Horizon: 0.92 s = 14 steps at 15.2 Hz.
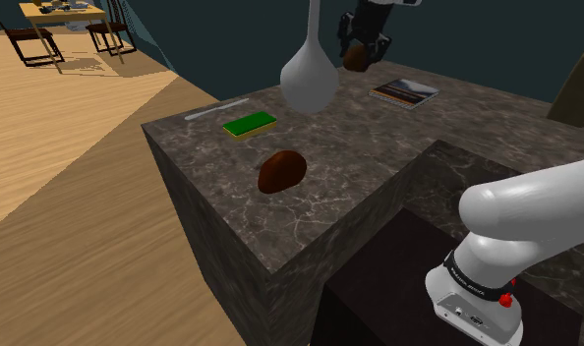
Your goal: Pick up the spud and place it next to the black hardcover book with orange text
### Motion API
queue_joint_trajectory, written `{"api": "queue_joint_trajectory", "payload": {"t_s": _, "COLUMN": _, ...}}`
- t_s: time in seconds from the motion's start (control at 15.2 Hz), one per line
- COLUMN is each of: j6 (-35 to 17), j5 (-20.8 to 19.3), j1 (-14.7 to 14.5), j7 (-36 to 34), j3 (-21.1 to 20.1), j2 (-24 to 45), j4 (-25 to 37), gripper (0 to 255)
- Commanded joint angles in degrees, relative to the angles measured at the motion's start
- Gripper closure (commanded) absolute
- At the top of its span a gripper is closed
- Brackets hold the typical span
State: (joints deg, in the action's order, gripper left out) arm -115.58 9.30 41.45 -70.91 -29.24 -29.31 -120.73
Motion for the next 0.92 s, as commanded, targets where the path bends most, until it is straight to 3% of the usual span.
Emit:
{"api": "queue_joint_trajectory", "payload": {"t_s": 0.0, "j6": -0.08, "j5": -0.16, "j1": 0.61, "j7": 3.11, "j3": 2.52, "j2": 0.33, "j4": -0.07, "gripper": 255}}
{"api": "queue_joint_trajectory", "payload": {"t_s": 0.86, "j6": -2.24, "j5": -1.89, "j1": 5.77, "j7": 19.1, "j3": 14.25, "j2": 9.68, "j4": 5.29, "gripper": 255}}
